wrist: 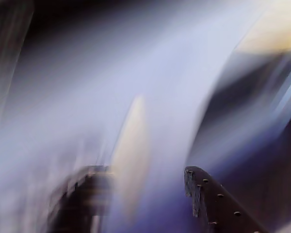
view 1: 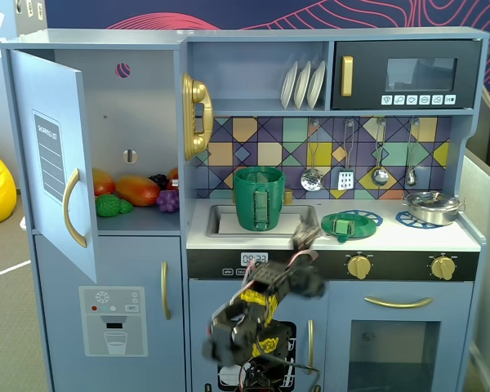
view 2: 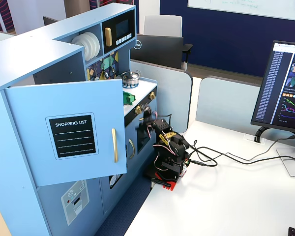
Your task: Pick up the lid from the counter and put it on the green recipient
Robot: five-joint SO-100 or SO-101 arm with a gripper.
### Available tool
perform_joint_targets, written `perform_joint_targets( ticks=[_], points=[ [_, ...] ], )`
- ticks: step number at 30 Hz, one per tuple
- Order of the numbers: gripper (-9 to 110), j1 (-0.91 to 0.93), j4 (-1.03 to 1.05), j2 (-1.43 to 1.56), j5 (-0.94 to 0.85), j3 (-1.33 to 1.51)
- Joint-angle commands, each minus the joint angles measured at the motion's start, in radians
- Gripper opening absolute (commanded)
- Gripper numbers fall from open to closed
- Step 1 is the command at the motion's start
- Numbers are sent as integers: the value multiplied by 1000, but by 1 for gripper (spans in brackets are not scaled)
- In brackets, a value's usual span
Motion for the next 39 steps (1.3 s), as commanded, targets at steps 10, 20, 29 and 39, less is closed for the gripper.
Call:
perform_joint_targets(
  ticks=[10,20,29,39],
  points=[
    [48,94,-537,-276,40,-227],
    [47,43,-581,-529,29,-459],
    [46,-3,-597,-678,12,-572],
    [43,-31,-615,-790,-9,-637]
  ],
)
